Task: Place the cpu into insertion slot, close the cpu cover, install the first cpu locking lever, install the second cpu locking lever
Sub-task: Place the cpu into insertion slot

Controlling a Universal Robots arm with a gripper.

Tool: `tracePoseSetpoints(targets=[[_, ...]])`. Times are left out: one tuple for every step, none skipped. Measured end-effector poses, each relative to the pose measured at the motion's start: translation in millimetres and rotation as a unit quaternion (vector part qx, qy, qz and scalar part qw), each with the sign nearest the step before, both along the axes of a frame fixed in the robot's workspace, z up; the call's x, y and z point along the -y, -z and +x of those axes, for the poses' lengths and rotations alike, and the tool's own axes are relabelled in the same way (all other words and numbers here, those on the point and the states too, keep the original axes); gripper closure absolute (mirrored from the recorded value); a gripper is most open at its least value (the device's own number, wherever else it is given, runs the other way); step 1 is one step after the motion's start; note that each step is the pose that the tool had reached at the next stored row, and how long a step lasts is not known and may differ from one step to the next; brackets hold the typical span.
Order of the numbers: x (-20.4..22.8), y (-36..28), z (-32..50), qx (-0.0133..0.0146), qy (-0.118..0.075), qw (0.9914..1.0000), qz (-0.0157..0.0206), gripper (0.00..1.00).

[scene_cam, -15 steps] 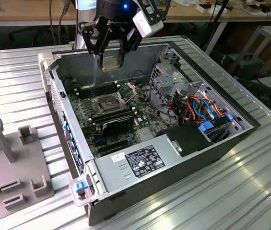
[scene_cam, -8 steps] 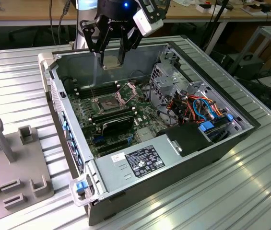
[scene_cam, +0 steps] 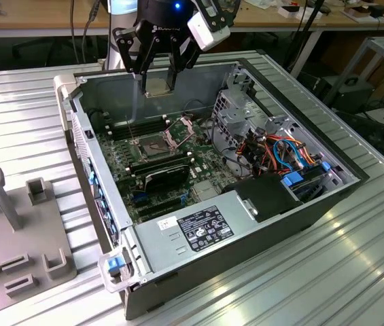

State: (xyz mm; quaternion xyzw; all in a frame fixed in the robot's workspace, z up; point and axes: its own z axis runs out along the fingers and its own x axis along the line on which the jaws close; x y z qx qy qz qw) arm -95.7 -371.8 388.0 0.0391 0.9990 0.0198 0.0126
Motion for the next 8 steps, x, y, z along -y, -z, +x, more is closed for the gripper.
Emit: tracePoseSetpoints(targets=[[0.0, 0.0, 0.0, 0.0000, 0.000, 1.00000, 0.0000, 0.46], [0.0, 0.0, 0.0, 0.0000, 0.000, 1.00000, 0.0000, 0.46], [0.0, 0.0, 0.0, 0.0000, 0.000, 1.00000, 0.0000, 0.46], [-0.1, 0.0, 0.0, 0.0000, 0.000, 1.00000, 0.0000, 0.46], [-0.1, 0.0, 0.0, 0.0000, 0.000, 1.00000, 0.0000, 0.46], [-0.1, 0.0, 0.0, 0.0000, 0.000, 1.00000, 0.0000, 0.46], [-0.1, 0.0, 0.0, 0.0000, 0.000, 1.00000, 0.0000, 0.46], [-0.1, 0.0, 0.0, 0.0000, 0.000, 1.00000, 0.0000, 0.46]])
